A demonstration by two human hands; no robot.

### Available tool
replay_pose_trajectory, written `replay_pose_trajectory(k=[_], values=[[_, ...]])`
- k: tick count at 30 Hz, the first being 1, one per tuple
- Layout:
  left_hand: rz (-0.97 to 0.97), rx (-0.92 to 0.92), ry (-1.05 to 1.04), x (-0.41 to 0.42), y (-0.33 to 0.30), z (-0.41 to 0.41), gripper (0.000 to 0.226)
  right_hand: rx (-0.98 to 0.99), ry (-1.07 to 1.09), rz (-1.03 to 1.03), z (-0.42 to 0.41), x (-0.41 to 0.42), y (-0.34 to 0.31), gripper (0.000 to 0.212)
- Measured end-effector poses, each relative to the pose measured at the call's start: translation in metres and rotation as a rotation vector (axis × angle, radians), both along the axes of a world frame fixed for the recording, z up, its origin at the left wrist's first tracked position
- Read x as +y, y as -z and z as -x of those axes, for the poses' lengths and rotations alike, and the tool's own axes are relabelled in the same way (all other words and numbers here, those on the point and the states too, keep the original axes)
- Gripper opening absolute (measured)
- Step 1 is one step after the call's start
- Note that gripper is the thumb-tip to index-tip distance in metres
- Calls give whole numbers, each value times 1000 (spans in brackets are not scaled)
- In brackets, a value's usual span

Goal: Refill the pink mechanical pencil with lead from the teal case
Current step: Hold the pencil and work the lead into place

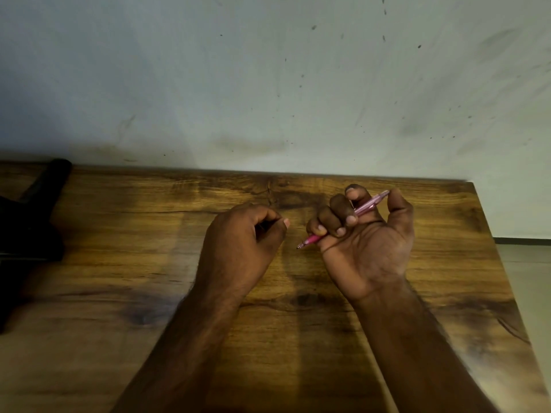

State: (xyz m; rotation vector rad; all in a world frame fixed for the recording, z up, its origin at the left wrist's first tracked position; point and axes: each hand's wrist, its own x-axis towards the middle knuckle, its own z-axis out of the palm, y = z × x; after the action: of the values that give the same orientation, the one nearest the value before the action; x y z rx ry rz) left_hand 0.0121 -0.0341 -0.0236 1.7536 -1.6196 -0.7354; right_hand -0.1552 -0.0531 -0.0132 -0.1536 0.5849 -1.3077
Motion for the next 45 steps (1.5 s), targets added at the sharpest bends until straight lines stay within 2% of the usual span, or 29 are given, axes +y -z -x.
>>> replay_pose_trajectory(k=[45], values=[[-11, 17, 1, 0, 0, 0, 8, 21, 81, -34, 2, -2, 0, 53]])
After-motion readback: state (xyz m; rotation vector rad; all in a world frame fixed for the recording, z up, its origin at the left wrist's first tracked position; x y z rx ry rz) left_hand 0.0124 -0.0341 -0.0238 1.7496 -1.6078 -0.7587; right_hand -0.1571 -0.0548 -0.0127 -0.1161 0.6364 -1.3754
